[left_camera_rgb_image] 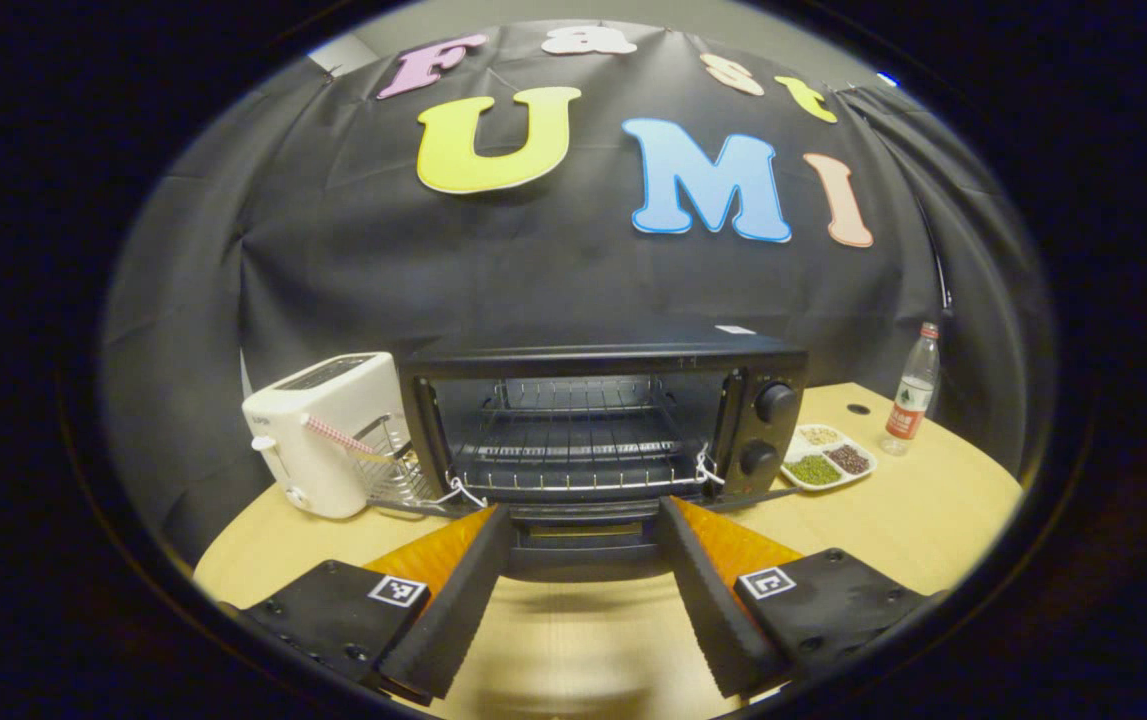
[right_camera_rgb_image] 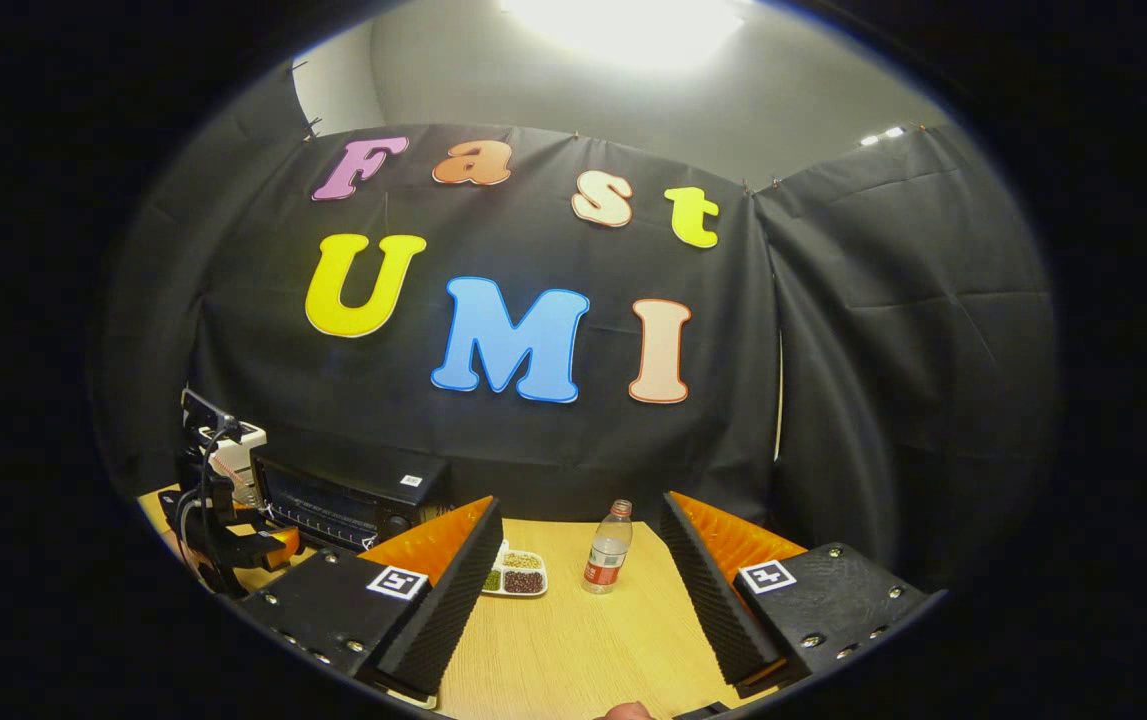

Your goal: Open the electric oven with the left hand, put the food in, and close the electric oven.

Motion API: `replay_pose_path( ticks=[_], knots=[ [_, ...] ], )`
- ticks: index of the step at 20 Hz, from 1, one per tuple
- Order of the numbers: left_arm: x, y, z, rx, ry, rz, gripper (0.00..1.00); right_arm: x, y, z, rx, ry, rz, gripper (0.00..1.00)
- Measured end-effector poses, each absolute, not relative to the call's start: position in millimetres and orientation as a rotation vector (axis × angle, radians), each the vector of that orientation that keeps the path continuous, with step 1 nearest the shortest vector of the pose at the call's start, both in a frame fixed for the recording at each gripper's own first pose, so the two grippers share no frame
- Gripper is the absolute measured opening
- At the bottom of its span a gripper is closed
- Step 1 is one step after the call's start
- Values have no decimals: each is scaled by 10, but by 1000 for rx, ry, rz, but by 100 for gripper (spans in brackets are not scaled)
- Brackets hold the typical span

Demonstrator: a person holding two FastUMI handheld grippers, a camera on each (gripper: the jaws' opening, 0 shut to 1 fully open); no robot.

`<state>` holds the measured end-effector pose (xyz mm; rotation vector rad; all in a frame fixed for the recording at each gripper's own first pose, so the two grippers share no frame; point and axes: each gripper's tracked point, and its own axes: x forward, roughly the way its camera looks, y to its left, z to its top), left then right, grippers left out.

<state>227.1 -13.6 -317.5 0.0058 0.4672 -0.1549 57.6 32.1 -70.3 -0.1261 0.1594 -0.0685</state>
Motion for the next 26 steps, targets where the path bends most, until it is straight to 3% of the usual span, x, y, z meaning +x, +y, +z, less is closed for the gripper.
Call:
replay_pose_path(
  ticks=[12,21,26],
  knots=[
    [1925,-70,-3467,-25,551,-120,100,461,548,-932,-104,238,25,98],
    [1566,100,-2254,-43,368,-124,100,581,964,-1562,71,460,213,98],
    [1349,254,-1623,-33,271,-98,100,520,1277,-2024,167,675,376,98]
  ],
)
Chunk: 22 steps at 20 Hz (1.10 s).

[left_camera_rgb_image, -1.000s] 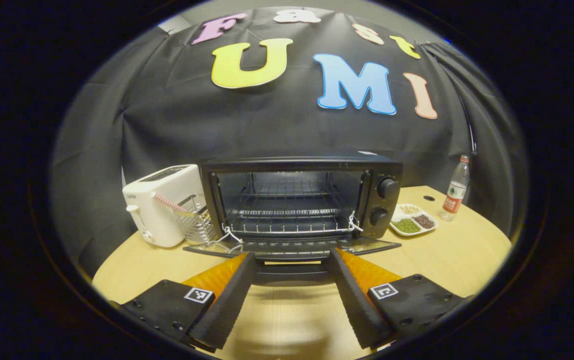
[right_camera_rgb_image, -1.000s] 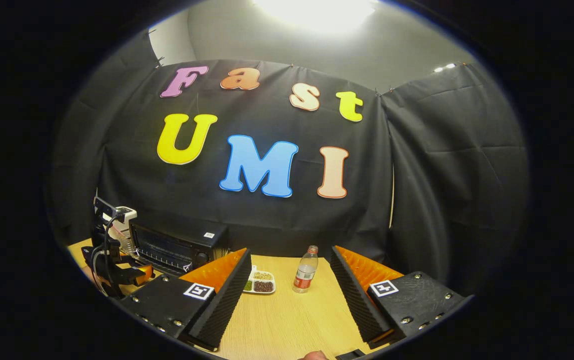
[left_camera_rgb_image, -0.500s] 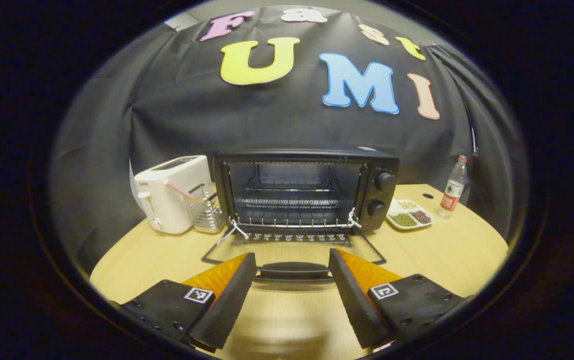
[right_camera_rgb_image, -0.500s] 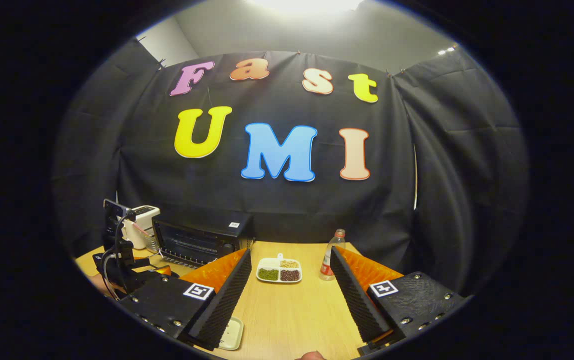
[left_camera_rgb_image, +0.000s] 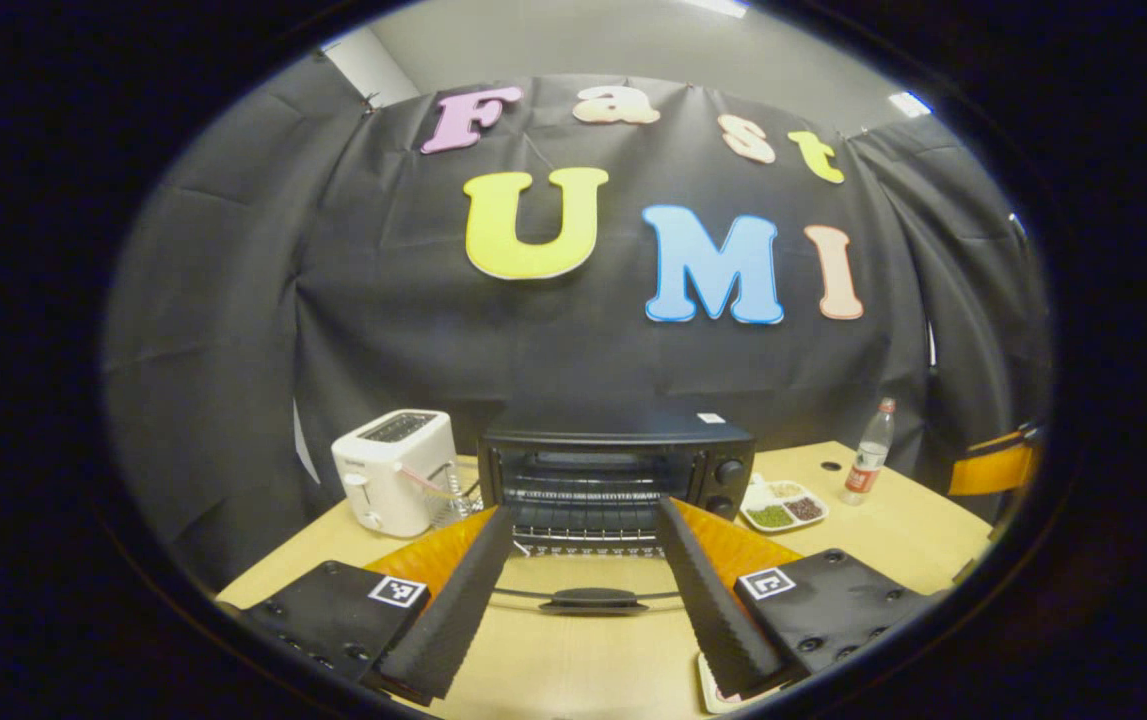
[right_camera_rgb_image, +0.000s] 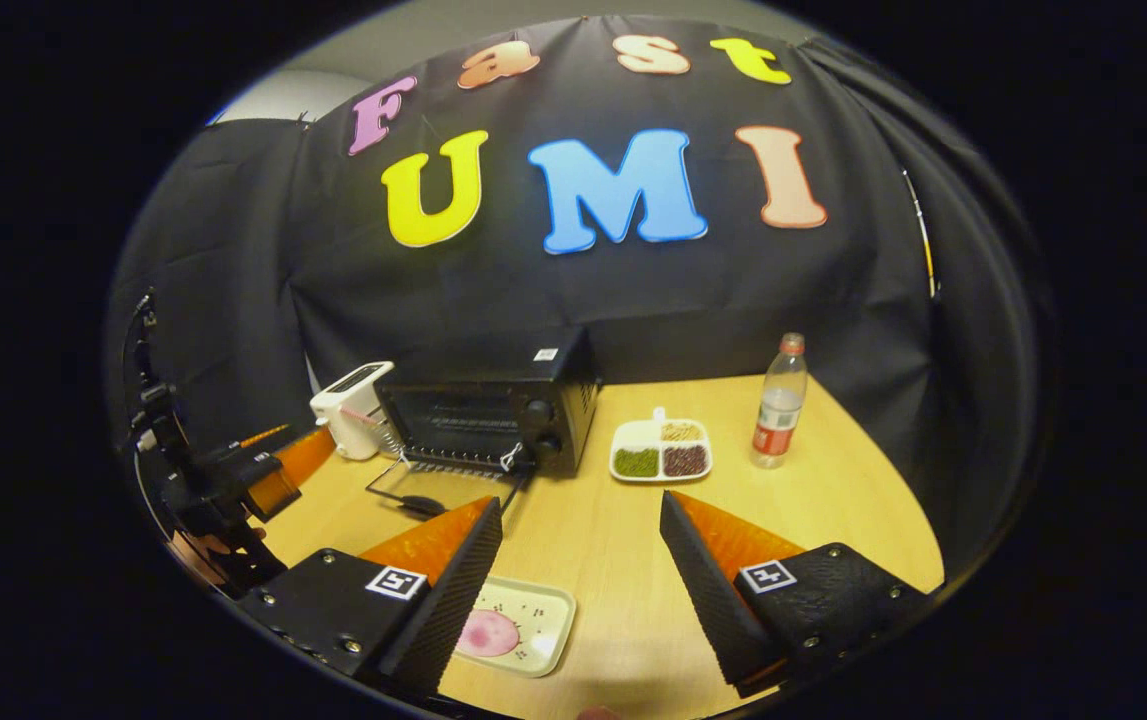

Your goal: Open the electric oven with the left hand, put the food in, and close the electric oven.

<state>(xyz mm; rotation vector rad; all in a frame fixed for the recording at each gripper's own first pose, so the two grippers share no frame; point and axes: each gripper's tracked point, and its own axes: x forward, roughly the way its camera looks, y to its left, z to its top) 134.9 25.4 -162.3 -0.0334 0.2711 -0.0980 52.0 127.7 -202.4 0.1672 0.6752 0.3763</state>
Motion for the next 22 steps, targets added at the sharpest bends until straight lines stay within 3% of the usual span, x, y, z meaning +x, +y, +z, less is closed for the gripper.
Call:
replay_pose_path(
  ticks=[10,22],
  knots=[
    [876,705,-1099,41,201,1,100,105,1588,-3036,222,1169,546,99],
    [464,1276,-1328,45,260,160,100,-248,1626,-3641,312,1541,513,96]
  ],
)
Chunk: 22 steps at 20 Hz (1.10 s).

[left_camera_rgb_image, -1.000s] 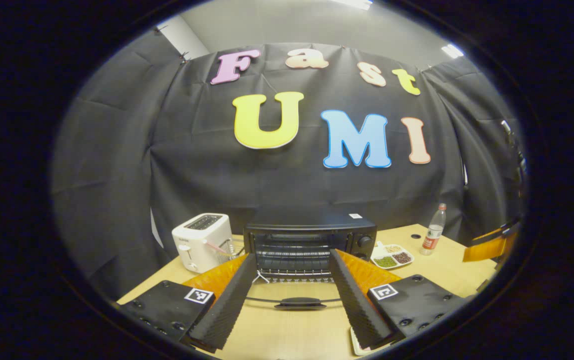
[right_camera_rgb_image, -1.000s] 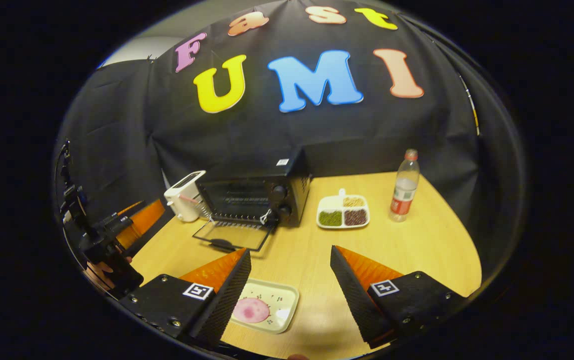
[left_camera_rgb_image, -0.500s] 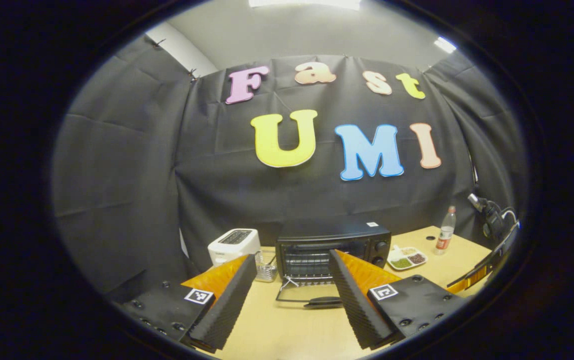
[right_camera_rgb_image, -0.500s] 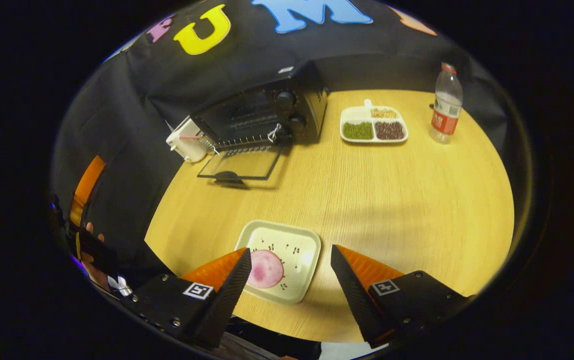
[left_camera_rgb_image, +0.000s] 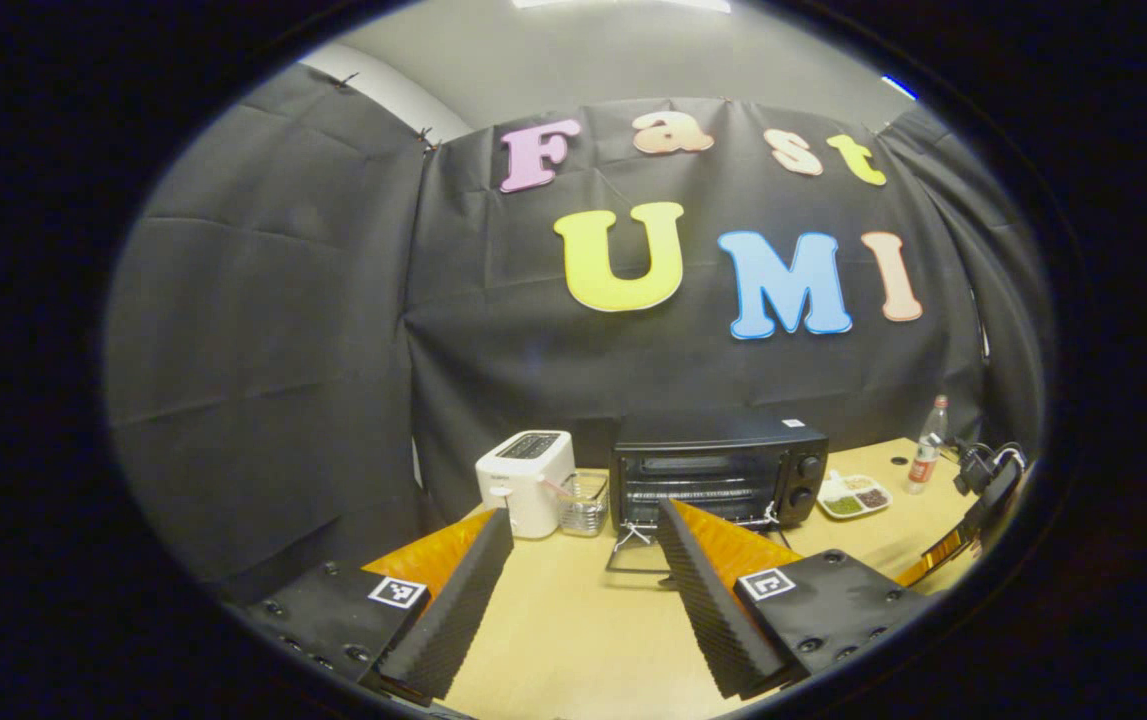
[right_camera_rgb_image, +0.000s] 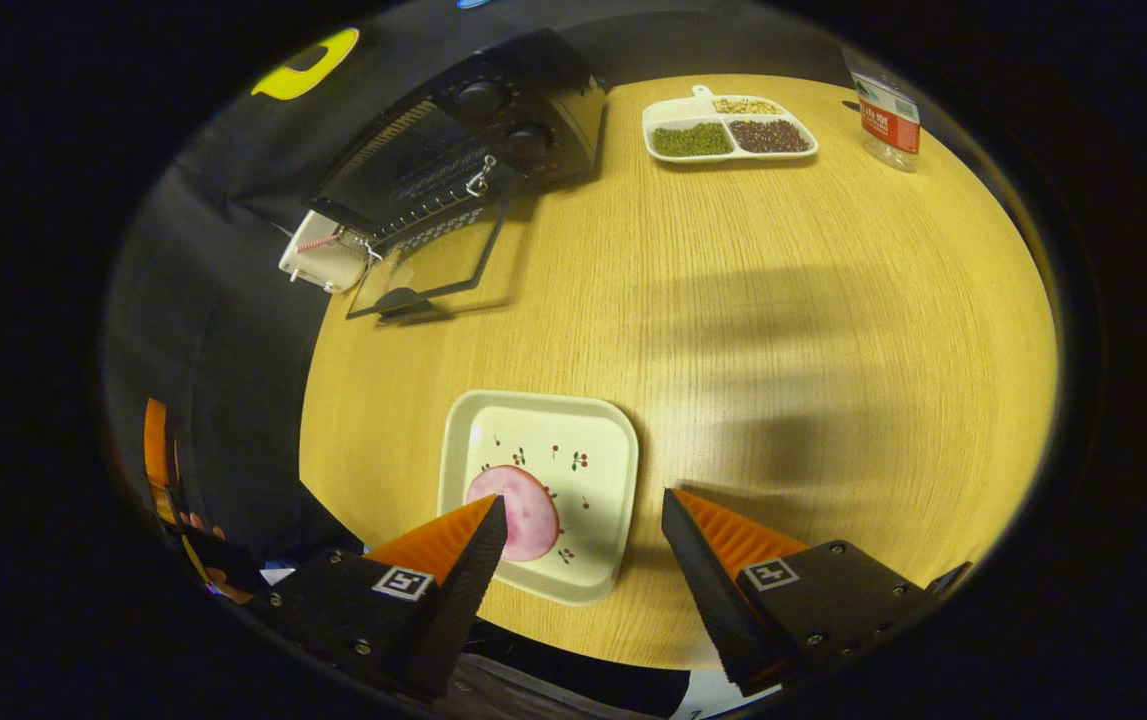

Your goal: Open the electric oven with the left hand, put the food in, and close the electric oven.

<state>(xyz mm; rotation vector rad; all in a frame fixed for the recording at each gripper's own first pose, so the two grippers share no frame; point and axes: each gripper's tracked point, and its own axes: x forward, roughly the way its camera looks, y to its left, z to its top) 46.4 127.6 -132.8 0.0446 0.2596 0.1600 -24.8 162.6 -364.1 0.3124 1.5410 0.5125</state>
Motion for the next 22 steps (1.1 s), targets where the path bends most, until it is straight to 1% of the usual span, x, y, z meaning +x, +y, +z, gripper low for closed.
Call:
replay_pose_path(
  ticks=[1,2,3,4,5,6,7,8,9,10,11,12,13,14,15,18,19,20,22],
  knots=[
    [459,1312,-1328,41,262,168,98,-281,1643,-3658,320,1564,513,85],
    [461,1353,-1331,40,260,176,92,-317,1667,-3699,329,1591,516,87],
    [457,1383,-1336,40,260,182,96,-350,1673,-3722,328,1615,517,86],
    [469,1407,-1345,38,260,186,100,-400,1659,-3769,308,1639,518,76],
    [480,1434,-1368,31,260,190,100,-415,1669,-3821,302,1635,511,86],
    [503,1437,-1380,25,260,191,100,-386,1627,-3844,284,1645,484,66],
    [500,1455,-1396,22,261,193,92,-367,1641,-3874,291,1641,480,47],
    [519,1461,-1408,20,259,194,92,-391,1624,-3858,295,1651,482,41],
    [535,1458,-1420,19,261,193,92,-384,1621,-3861,293,1658,487,40],
    [555,1458,-1436,16,261,193,98,-396,1631,-3862,293,1669,490,40],
    [572,1460,-1435,13,259,194,100,-413,1560,-3940,248,1676,467,40],
    [594,1459,-1436,8,258,193,98,-341,1489,-3922,274,1667,420,40],
    [587,1467,-1439,4,256,193,98,-333,1492,-4012,283,1683,434,4],
    [600,1482,-1420,2,253,194,98,-309,1486,-3959,295,1669,438,1],
    [611,1475,-1450,0,255,194,98,-257,1462,-3853,298,1673,447,2],
    [633,1498,-1458,-5,256,196,98,-295,1488,-3923,330,1655,479,0],
    [648,1505,-1444,-9,253,196,95,-285,1496,-3931,355,1646,484,0],
    [654,1509,-1409,-11,250,196,98,-301,1515,-3912,394,1644,497,0],
    [677,1549,-1379,-4,243,198,98,-301,1499,-3861,481,1637,487,0]
  ],
)
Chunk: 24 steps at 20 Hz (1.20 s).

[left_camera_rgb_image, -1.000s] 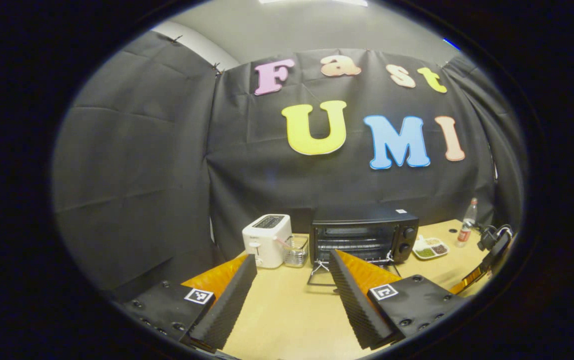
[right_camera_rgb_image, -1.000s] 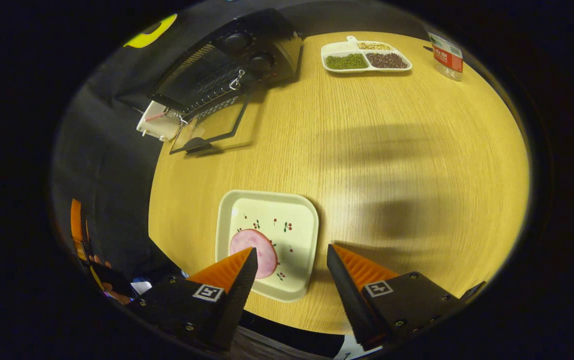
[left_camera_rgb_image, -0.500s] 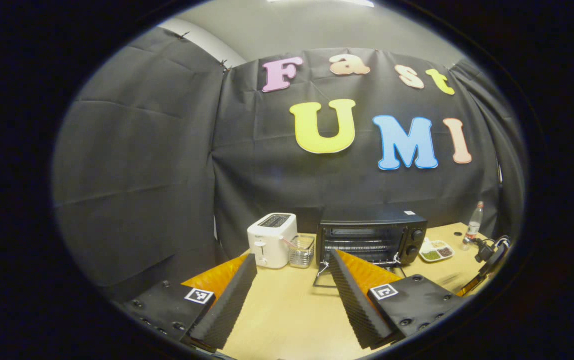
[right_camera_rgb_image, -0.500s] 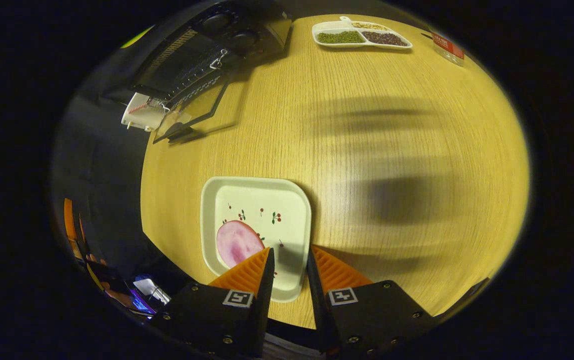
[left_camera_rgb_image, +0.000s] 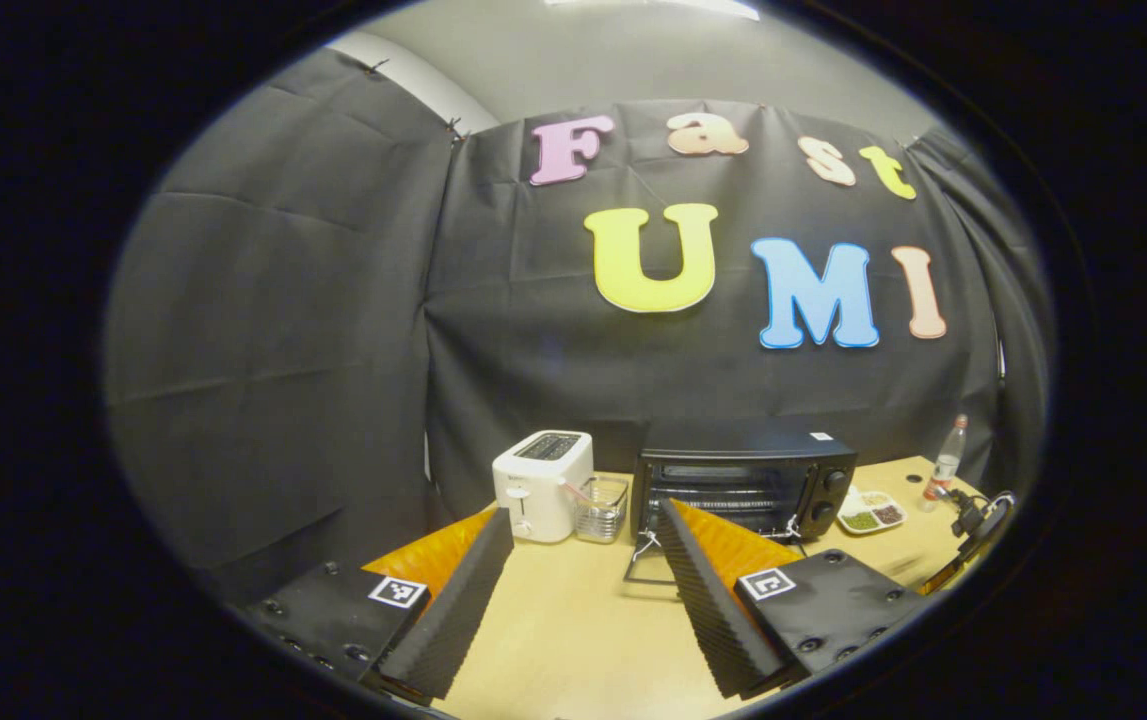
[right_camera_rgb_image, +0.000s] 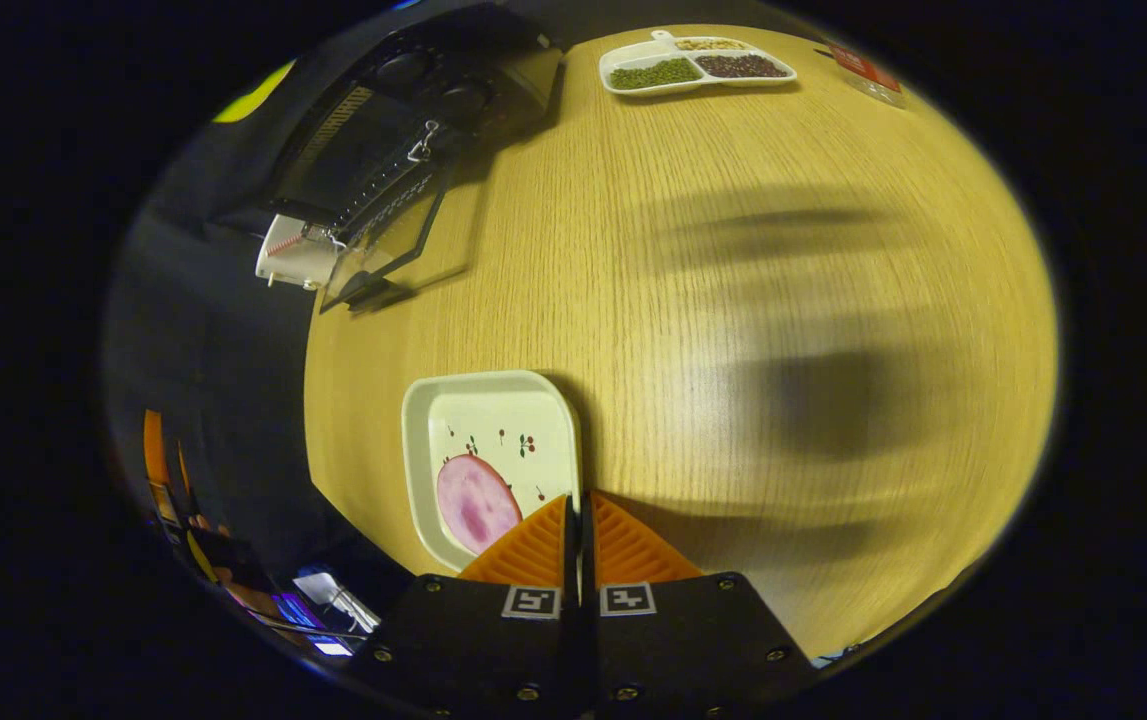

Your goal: Open the electric oven with the left hand, put the food in, and close the electric oven.

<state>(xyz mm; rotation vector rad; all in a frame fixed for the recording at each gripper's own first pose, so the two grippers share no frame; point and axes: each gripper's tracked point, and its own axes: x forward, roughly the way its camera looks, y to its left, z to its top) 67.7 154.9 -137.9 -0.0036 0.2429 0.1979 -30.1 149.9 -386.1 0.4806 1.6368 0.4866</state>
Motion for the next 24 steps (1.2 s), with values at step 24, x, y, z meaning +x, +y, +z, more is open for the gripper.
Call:
replay_pose_path(
  ticks=[24],
  knots=[
    [1058,1897,-1530,-41,231,175,100,973,2670,-3023,1133,1262,175,0]
  ],
)
